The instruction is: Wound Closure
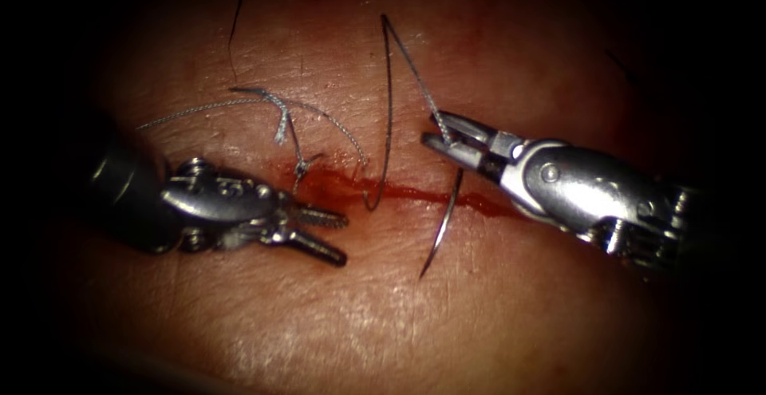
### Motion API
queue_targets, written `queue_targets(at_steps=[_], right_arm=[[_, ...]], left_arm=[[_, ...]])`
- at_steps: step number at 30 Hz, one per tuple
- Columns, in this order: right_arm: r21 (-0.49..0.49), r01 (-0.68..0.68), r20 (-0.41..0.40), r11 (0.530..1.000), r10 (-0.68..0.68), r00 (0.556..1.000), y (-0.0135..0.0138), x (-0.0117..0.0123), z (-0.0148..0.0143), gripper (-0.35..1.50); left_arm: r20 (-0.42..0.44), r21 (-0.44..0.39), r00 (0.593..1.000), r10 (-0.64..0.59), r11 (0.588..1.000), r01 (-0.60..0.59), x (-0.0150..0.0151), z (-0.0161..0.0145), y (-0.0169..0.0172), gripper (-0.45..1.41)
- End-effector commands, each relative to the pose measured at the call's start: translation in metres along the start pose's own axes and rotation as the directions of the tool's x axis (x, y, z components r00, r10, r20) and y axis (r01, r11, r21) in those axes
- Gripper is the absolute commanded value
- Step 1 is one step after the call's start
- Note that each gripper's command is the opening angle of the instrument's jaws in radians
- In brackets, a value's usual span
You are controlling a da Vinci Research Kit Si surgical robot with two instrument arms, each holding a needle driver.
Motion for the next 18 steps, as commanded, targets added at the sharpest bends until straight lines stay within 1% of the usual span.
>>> queue_targets(at_steps=[1, 3, 5, 6, 7, 8, 9, 10, 11, 12, 15, 17, 18], right_arm=[[0.007, 0.006, -0.002, 1.000, -0.006, 1.000, -0.0009, 0.0002, 0.0011, -0.35], [0.012, 0.006, -0.005, 1.000, -0.006, 1.000, -0.0008, 0.0001, 0.0007, -0.35], [0.012, 0.007, -0.003, 1.000, -0.007, 1.000, -0.0006, -0.0001, 0.0001, -0.35], [0.012, 0.007, 0.000, 1.000, -0.007, 1.000, -0.0005, -0.0002, -0.0002, -0.35], [0.009, 0.007, 0.000, 1.000, -0.007, 1.000, -0.0003, -0.0003, -0.0006, -0.35], [0.005, 0.007, 0.003, 1.000, -0.007, 1.000, -0.0003, -0.0004, -0.0008, -0.35], [0.005, 0.008, 0.000, 1.000, -0.008, 1.000, -0.0002, -0.0004, -0.0010, -0.35], [0.004, 0.008, 0.002, 1.000, -0.008, 1.000, -0.0002, -0.0004, -0.0011, -0.35], [0.005, 0.007, 0.001, 1.000, -0.007, 1.000, -0.0001, -0.0004, -0.0012, -0.35], [0.001, 0.007, 0.001, 1.000, -0.007, 1.000, -0.0001, -0.0005, -0.0013, -0.35], [0.001, 0.008, 0.001, 1.000, -0.008, 1.000, -0.0002, -0.0004, -0.0013, -0.35], [0.001, 0.008, 0.001, 1.000, -0.008, 1.000, -0.0002, -0.0004, -0.0012, -0.35], [0.001, 0.008, 0.001, 1.000, -0.008, 1.000, -0.0003, -0.0004, -0.0012, -0.35]], left_arm=[[-0.007, -0.005, 1.000, 0.003, 1.000, -0.003, -0.0006, 0.0006, 0.0004, 0.29], [-0.017, 0.049, 1.000, 0.005, 0.999, -0.004, 0.0000, 0.0011, 0.0002, 0.27], [0.004, 0.095, 1.000, -0.012, 0.995, 0.012, 0.0005, 0.0011, -0.0007, 0.24], [0.015, 0.106, 1.000, -0.026, 0.994, 0.024, 0.0006, 0.0011, -0.0013, 0.17], [0.035, 0.142, 0.999, -0.041, 0.989, 0.035, 0.0007, 0.0008, -0.0026, 0.07], [0.051, 0.166, 0.998, -0.042, 0.986, 0.033, 0.0007, 0.0006, -0.0033, 0.05], [0.078, 0.209, 0.996, -0.045, 0.977, 0.028, 0.0006, 0.0003, -0.0041, -0.06], [0.104, 0.240, 0.993, -0.049, 0.971, 0.023, 0.0005, 0.0001, -0.0047, -0.25], [0.131, 0.269, 0.990, -0.054, 0.963, 0.017, 0.0003, -0.0001, -0.0052, -0.31], [0.180, 0.302, 0.981, -0.069, 0.953, 0.011, -0.0003, -0.0003, -0.0064, -0.35], [0.235, 0.334, 0.968, -0.085, 0.942, 0.001, -0.0012, -0.0005, -0.0076, -0.40], [0.267, 0.338, 0.959, -0.092, 0.941, -0.004, -0.0016, -0.0006, -0.0082, -0.42], [0.292, 0.333, 0.952, -0.097, 0.943, -0.006, -0.0018, -0.0006, -0.0088, -0.38]])
